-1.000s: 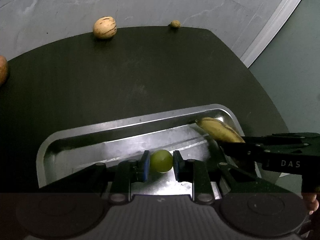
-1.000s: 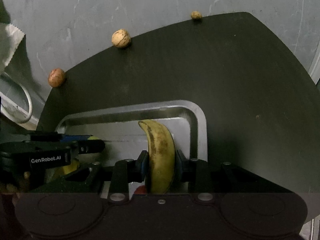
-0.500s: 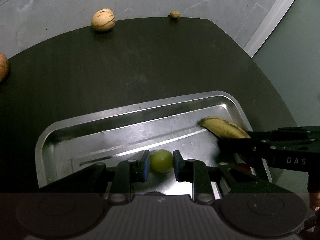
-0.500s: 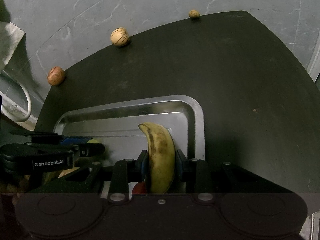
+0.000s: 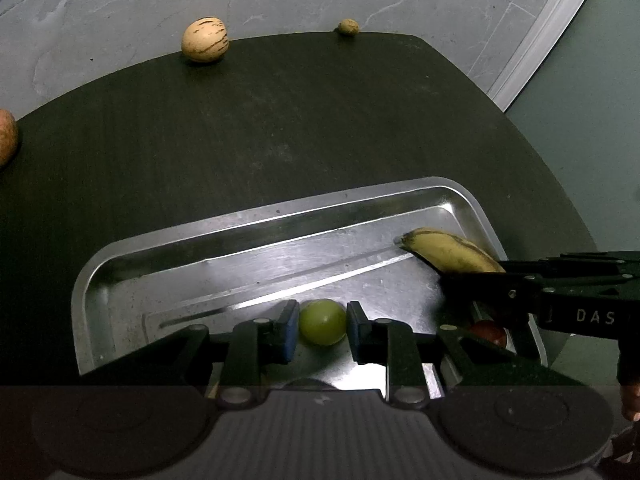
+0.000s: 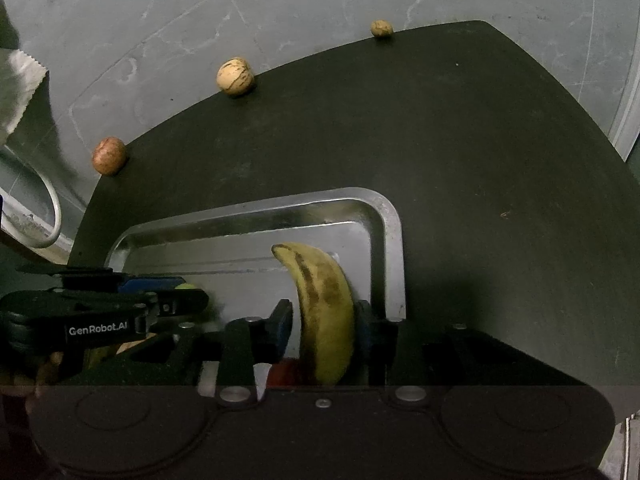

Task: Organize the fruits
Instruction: 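Lower the banana into the tray and open the right tool while the left tool releases the grape, then lift both tools away from the tray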

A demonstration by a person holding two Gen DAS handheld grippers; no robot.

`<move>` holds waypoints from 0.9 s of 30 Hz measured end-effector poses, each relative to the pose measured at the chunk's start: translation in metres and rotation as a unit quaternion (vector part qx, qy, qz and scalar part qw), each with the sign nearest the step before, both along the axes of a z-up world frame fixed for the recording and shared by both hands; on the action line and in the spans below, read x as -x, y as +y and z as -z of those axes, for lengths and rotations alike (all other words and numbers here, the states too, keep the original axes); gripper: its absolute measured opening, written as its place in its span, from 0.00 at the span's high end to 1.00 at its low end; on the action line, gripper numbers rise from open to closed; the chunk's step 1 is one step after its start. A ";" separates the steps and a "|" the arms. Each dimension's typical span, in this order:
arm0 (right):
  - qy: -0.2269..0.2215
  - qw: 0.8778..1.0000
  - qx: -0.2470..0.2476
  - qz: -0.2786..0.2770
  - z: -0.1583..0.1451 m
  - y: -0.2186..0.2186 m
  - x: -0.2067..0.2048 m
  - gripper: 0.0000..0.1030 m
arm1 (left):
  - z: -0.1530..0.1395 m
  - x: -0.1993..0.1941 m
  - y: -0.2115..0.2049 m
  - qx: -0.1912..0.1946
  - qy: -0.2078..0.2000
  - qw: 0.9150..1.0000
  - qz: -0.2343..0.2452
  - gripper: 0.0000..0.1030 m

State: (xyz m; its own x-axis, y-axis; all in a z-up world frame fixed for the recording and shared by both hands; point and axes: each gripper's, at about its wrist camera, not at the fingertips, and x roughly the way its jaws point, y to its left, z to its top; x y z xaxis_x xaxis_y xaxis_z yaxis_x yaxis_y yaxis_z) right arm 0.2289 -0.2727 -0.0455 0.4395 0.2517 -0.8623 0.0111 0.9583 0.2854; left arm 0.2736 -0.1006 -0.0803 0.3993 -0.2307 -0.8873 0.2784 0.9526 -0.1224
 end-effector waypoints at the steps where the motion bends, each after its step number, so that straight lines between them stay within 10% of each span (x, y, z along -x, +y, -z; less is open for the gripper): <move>1: -0.001 1.000 0.000 0.000 0.000 0.000 0.001 0.59 | 0.000 0.000 0.000 0.000 0.000 1.000 -0.001 0.72; 27: -0.050 0.997 0.016 -0.051 -0.030 -0.004 0.029 0.05 | -0.030 0.028 0.014 -0.002 -0.057 0.995 -0.085 0.04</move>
